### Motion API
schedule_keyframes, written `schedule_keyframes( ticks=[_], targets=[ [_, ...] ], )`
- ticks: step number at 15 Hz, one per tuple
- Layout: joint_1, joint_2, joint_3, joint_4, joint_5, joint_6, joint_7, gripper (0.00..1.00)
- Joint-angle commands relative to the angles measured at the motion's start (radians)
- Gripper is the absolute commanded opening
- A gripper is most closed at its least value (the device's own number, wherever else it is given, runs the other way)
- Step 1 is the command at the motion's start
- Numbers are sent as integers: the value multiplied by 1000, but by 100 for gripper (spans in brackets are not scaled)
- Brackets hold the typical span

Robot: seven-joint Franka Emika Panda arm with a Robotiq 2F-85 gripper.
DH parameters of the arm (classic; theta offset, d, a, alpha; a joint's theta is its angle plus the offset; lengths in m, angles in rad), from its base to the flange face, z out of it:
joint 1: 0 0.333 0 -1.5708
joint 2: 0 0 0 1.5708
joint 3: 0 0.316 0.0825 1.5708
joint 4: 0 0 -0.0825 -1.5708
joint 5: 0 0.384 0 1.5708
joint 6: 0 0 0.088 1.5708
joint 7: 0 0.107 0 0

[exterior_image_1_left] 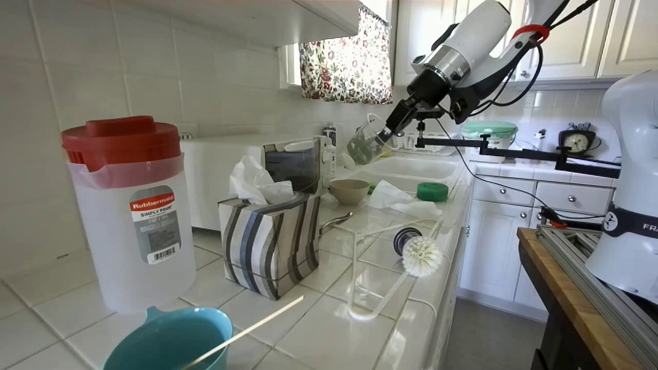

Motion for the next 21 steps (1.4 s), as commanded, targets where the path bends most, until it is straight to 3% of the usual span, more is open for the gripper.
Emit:
schedule_keyframes(
  ticks=[1, 5, 6, 14, 15, 19, 21],
  targets=[
    [0, -7, -2, 0, 1, 0, 0, 4],
    [3, -11, -4, 0, 2, 0, 0, 4],
    [27, 15, -43, 9, 89, 145, -65, 1],
    [89, -45, -109, -28, 348, 152, -216, 1],
    [78, -63, -63, -13, 287, -13, -141, 4],
    [91, -68, -76, -23, 308, -13, -156, 4],
    [89, -104, -53, -30, 305, -154, -180, 1]
  ],
)
